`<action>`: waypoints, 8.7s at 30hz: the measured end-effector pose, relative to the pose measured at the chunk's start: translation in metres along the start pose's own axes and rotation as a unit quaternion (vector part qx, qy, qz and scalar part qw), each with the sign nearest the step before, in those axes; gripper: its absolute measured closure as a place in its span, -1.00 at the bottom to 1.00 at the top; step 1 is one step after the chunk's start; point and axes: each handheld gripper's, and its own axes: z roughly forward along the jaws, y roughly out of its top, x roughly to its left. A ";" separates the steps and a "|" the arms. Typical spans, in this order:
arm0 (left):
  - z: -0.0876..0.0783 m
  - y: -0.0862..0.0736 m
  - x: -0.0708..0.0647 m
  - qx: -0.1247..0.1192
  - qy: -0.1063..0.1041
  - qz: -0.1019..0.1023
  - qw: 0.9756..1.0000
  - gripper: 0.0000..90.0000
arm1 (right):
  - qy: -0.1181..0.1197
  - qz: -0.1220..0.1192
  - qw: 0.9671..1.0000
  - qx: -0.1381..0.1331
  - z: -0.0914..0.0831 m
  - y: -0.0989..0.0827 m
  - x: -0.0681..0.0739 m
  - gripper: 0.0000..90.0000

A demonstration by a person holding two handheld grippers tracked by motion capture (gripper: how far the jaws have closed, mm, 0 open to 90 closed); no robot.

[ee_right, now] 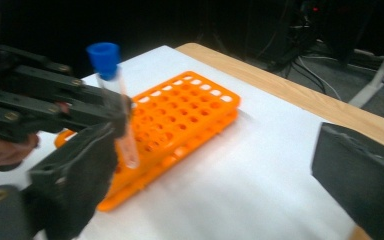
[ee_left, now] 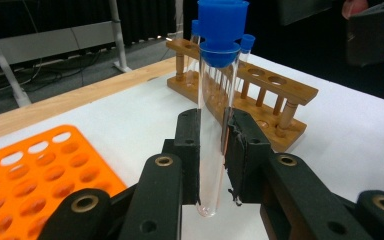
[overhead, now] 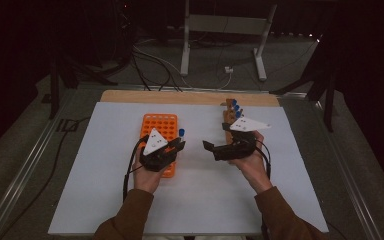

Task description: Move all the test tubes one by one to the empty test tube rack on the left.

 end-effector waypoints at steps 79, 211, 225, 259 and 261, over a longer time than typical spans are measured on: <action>-0.056 -0.048 0.015 0.003 0.042 -0.055 0.998 -0.47 | -0.036 0.045 0.998 -0.024 -0.041 -0.034 -0.038 -1.00; -0.003 0.029 -0.013 -0.018 0.039 0.022 0.999 0.42 | 0.059 0.014 0.998 0.019 0.045 0.049 0.044 0.70; -0.003 0.029 -0.011 -0.017 0.046 0.031 0.998 0.74 | 0.065 0.019 0.998 0.011 0.045 0.049 0.044 0.42; -0.038 -0.009 0.019 -0.022 0.054 -0.041 0.997 0.74 | -0.051 0.021 0.998 -0.002 0.002 0.006 -0.012 -0.98; -0.039 -0.013 0.020 -0.021 0.054 -0.045 0.997 0.74 | -0.050 0.024 0.998 -0.004 0.000 0.004 -0.014 -0.98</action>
